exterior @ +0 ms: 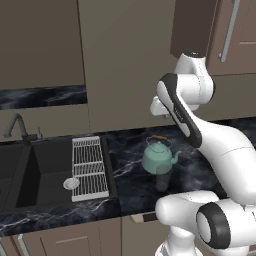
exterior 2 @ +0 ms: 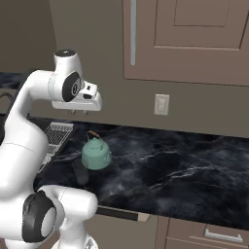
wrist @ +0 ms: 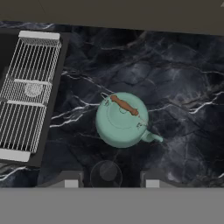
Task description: Place the glass cup in the left basin and the kettle in the right basin of the sink.
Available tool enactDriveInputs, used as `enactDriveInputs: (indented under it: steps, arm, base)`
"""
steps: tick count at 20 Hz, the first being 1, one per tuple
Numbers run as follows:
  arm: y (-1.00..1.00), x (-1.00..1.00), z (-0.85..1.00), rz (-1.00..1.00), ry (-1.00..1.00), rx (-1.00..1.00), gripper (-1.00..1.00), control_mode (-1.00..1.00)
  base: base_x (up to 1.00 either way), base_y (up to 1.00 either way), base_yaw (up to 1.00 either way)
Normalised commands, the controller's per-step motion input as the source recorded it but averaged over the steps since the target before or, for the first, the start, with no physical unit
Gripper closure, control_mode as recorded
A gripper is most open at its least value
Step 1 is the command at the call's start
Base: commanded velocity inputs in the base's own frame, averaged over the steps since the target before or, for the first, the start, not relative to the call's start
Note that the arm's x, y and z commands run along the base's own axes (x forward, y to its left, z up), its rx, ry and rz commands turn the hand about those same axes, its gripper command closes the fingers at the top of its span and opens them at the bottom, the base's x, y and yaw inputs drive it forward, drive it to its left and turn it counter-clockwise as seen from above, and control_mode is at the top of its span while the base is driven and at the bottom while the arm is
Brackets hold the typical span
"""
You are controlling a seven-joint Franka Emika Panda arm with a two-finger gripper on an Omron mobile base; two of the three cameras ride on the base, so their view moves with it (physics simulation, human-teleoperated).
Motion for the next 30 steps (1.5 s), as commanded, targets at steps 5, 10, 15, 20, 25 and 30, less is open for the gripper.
enactDriveInputs:
  steps: [5,10,15,20,25,30]
  arm:
    - [0.0,0.0,-0.07,0.0,0.0,0.0,-1.0,-1.0]
    - [0.0,0.0,-0.28,0.0,0.01,-0.04,-1.0,-1.0]
    - [0.0,0.0,-0.29,0.01,0.02,-0.03,-1.0,-1.0]
    - [0.0,0.07,-0.28,0.01,0.04,0.0,-1.0,-1.0]
    - [0.0,0.16,-0.31,0.0,0.06,0.0,-1.0,-1.0]
    - [0.0,0.22,-0.31,0.0,0.06,0.0,-1.0,-1.0]
  base:
    - [0.0,0.0,0.0]
    - [0.0,0.0,0.0]
    - [0.0,0.0,0.0]
    - [0.0,0.0,0.0]
    - [0.0,0.0,0.0]
    - [0.0,0.0,0.0]
